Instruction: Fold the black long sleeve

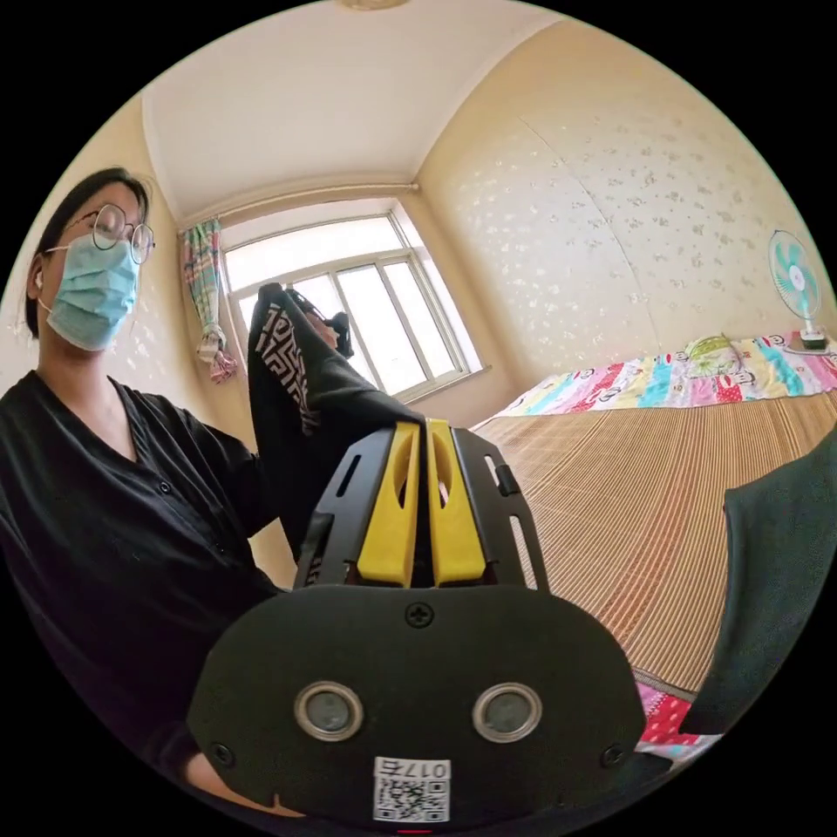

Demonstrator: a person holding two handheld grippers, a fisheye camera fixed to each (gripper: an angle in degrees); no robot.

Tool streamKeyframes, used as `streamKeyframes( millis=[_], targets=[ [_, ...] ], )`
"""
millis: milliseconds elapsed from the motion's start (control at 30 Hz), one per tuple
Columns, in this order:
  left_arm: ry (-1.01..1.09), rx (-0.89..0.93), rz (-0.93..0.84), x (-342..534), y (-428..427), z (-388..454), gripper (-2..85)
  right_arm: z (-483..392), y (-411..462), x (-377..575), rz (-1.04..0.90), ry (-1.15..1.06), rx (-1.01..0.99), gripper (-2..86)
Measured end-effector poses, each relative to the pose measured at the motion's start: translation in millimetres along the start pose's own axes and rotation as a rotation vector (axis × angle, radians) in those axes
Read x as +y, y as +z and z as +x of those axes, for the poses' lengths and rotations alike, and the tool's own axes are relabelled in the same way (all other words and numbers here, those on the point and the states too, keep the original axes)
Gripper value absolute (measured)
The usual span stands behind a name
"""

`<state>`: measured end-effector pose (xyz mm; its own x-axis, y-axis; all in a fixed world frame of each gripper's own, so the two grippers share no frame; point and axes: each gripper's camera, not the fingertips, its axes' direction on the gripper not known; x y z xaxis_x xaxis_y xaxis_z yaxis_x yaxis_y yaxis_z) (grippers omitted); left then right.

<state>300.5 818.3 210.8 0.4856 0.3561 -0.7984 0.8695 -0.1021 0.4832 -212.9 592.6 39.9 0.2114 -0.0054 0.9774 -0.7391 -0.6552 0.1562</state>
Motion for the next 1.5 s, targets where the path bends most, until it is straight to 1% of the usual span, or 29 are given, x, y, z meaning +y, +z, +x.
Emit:
streamKeyframes(
  millis=[33, 100, 133, 200, 267, 333, 367, 433, 467, 500, 533, 567, 600, 633, 667, 700, 733, 800, 833, 867, 900, 933, 1033, 1167, 1233, 1300, 1367, 1433, 1500],
  targets=[
    [-0.015, -0.071, -0.025, -2, -2, 9, -0.8, -4, -15, -13, 0.054, -0.019, -0.02, 1.9],
    [-0.051, -0.362, -0.121, -7, -2, 55, -0.8, -10, -34, -32, 0.113, -0.046, -0.044, 1.6],
    [-0.051, -0.43, -0.147, -7, 1, 67, -0.8, -16, -47, -44, 0.16, -0.069, -0.045, 1.5],
    [-0.04, -0.661, -0.239, -7, 23, 112, -0.9, -25, -64, -60, 0.243, -0.097, -0.058, 1.5],
    [-0.046, -0.778, -0.264, -11, 43, 132, -0.9, -35, -76, -79, 0.321, -0.115, -0.099, 1.5],
    [-0.042, -0.832, -0.257, -23, 66, 142, -0.9, -54, -78, -110, 0.372, -0.179, -0.125, 1.6],
    [-0.019, -0.86, -0.238, -36, 81, 147, -0.9, -59, -76, -119, 0.373, -0.189, -0.102, 1.6],
    [-0.01, -0.939, -0.213, -64, 98, 141, -0.9, -72, -58, -153, 0.347, -0.207, 0.09, 1.7],
    [-0.03, -1.028, -0.21, -84, 103, 126, -0.8, -71, -49, -163, 0.319, -0.202, 0.163, 1.7],
    [-0.075, -1.135, -0.226, -107, 103, 97, -0.8, -60, -27, -183, 0.244, -0.175, 0.308, 1.8],
    [-0.104, -1.191, -0.239, -119, 100, 78, -0.8, -38, -1, -203, 0.16, -0.138, 0.442, 1.9],
    [-0.174, -1.297, -0.28, -140, 90, 27, -0.7, -22, 15, -212, 0.117, -0.119, 0.5, 2.1],
    [-0.267, -1.387, -0.346, -156, 72, -39, -0.6, 17, 50, -229, 0.029, -0.08, 0.598, 2.5],
    [-0.324, -1.433, -0.383, -162, 60, -78, -0.4, 70, 93, -243, -0.089, -0.044, 0.669, 3.2],
    [-0.44, -1.5, -0.472, -163, 32, -162, -0.2, 101, 117, -248, -0.161, -0.019, 0.698, 3.6],
    [-0.542, -1.528, -0.533, -152, 1, -241, 0.5, 170, 166, -252, -0.299, 0.044, 0.734, 4.8],
    [-0.584, -1.526, -0.547, -141, -14, -276, 0.9, 237, 209, -243, -0.378, 0.09, 0.726, 5.7],
    [-0.738, -1.536, -0.637, -80, -53, -377, 4.9, 319, 264, -205, -0.461, 0.114, 0.726, 6.0],
    [-0.775, -1.566, -0.654, -63, -59, -391, 6.1, 365, 290, -171, -0.553, 0.189, 0.795, 5.8],
    [-0.834, -1.639, -0.655, -30, -67, -407, 7.6, 386, 300, -153, -0.6, 0.258, 0.841, 6.2],
    [-0.863, -1.686, -0.613, -3, -69, -409, 8.3, 414, 312, -119, -0.656, 0.365, 0.879, 7.0],
    [-0.863, -1.69, -0.586, 10, -68, -406, 8.4, 423, 319, -87, -0.653, 0.391, 0.832, 7.2],
    [-0.829, -1.686, -0.498, 63, -45, -369, 9.1, 407, 331, -20, -0.666, 0.329, 0.7, 7.3],
    [-0.852, -1.647, -0.539, 122, 3, -319, 10.1, 370, 340, 50, -0.699, 0.296, 0.558, 8.8],
    [-0.88, -1.72, -0.54, 134, 20, -294, 10.9, 358, 342, 87, -0.737, 0.374, 0.531, 10.4],
    [-0.863, -1.85, -0.457, 136, 42, -246, 12.1, 342, 341, 109, -0.756, 0.377, 0.505, 11.1],
    [-0.838, -1.927, -0.382, 132, 55, -212, 12.3, 322, 337, 125, -0.772, 0.353, 0.585, 11.4],
    [-0.899, -1.972, -0.321, 133, 56, -195, 12.4, 300, 327, 140, -0.755, 0.363, 0.659, 11.4],
    [-1.063, -1.923, -0.258, 145, 43, -198, 12.1, 297, 319, 147, -0.719, 0.463, 0.689, 10.7]
  ],
)
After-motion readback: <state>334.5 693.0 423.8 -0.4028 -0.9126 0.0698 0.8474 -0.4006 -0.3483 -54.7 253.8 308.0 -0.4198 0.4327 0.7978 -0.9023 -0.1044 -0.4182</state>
